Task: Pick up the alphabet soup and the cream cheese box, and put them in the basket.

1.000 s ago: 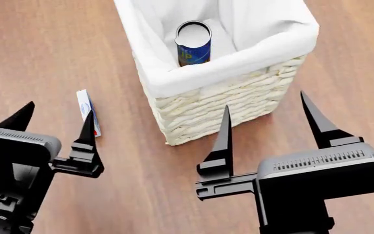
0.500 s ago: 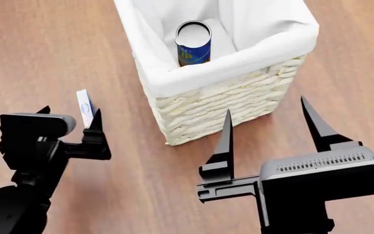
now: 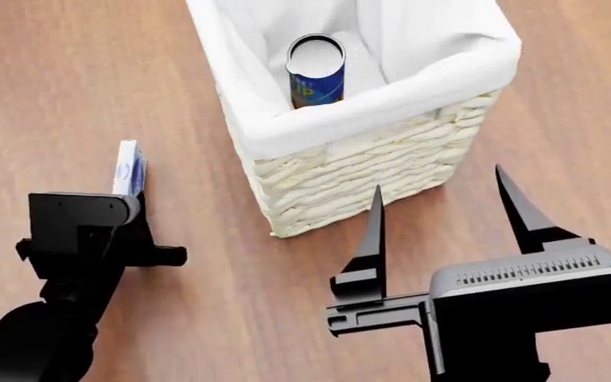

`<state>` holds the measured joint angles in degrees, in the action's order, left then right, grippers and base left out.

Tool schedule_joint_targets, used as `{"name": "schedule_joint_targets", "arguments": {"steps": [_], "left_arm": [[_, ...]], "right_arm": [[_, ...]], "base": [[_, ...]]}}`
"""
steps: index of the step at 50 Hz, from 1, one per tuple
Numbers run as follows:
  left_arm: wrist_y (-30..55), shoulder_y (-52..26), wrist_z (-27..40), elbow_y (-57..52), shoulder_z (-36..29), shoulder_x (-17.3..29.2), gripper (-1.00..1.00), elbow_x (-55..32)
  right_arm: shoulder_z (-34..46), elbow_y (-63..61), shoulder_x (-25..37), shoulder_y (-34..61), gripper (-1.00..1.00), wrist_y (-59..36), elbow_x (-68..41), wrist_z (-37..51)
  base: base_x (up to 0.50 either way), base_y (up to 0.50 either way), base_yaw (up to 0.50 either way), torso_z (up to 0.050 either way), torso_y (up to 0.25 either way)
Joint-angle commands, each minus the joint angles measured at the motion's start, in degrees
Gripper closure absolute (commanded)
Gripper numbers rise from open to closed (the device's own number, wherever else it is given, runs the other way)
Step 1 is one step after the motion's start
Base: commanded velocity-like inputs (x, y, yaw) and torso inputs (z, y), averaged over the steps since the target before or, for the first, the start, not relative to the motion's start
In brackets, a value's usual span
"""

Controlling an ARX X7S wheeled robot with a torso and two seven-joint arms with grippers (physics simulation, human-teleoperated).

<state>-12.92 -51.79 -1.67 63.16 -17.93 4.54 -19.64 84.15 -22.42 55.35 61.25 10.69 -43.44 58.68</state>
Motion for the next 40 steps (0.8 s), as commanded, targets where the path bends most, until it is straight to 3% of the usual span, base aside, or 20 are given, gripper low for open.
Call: {"name": "schedule_joint_targets", "arguments": {"steps": [1, 7, 10, 11, 15, 16, 19, 24, 30, 40], "left_arm": [[-0.2, -0.2, -0.1, 1.6, -0.1, 0.1, 1.00, -0.6], [2.2, 1.3, 1.2, -3.2, -0.5, 1.1, 1.00, -0.7], [6.4, 3.2, 3.5, -12.7, -1.8, 3.2, 1.00, 0.3], [10.6, 4.3, 5.0, -21.1, -2.6, 5.2, 1.00, 0.8], [19.1, 5.7, 7.0, -38.2, -3.2, 9.7, 1.00, -0.1], [19.3, 5.8, 7.1, -38.7, -3.2, 9.8, 1.00, -0.2], [27.1, 4.9, 8.1, -53.9, -2.0, 14.2, 1.00, -3.3], [35.0, 1.1, 8.7, -67.4, -1.0, 18.5, 1.00, -6.1], [38.7, -6.1, 7.9, -70.5, 0.1, 19.5, 1.00, -8.0], [39.5, -18.0, -1.2, -61.9, -3.8, 17.0, 1.00, -9.0]], "right_arm": [[-0.2, 0.4, -0.1, -0.6, -1.00, 0.5, -0.1, -0.3], [-0.2, 0.5, -0.3, -0.9, -1.00, 0.6, -0.2, -0.5], [-0.2, 0.3, -0.2, -0.9, -1.00, 0.5, -0.2, -0.4], [-0.2, 0.3, -0.1, -1.0, -1.00, 0.6, -0.1, -0.4], [-0.3, 0.2, -0.1, -1.2, -1.00, 0.6, -0.2, -0.3], [-0.3, 0.2, -0.1, -1.2, -1.00, 0.6, -0.2, -0.3], [-0.4, 0.2, -0.1, -1.1, -1.00, 0.7, -0.3, -0.5], [-0.3, 0.2, -0.4, -1.3, -1.00, 0.7, -0.1, -0.7], [-0.4, -0.3, -0.7, -1.4, -1.00, 0.6, 0.0, -0.6], [-0.5, -1.4, -0.3, -1.2, -1.00, -0.2, 0.1, -0.2]], "base": [[0.00, 0.00, 0.00, 0.000, 0.000], [0.00, 0.00, 0.00, 0.000, 0.000], [0.00, 0.00, 0.00, 0.000, 0.000], [0.00, 0.00, 0.00, 0.000, 0.000], [0.00, 0.00, 0.00, 0.000, 0.000], [0.00, 0.00, 0.00, 0.000, 0.000], [0.00, 0.00, 0.00, 0.000, 0.000], [0.00, 0.00, 0.00, 0.000, 0.000], [0.00, 0.00, 0.00, 0.000, 0.002], [0.00, 0.00, 0.00, 0.000, 0.000]]}}
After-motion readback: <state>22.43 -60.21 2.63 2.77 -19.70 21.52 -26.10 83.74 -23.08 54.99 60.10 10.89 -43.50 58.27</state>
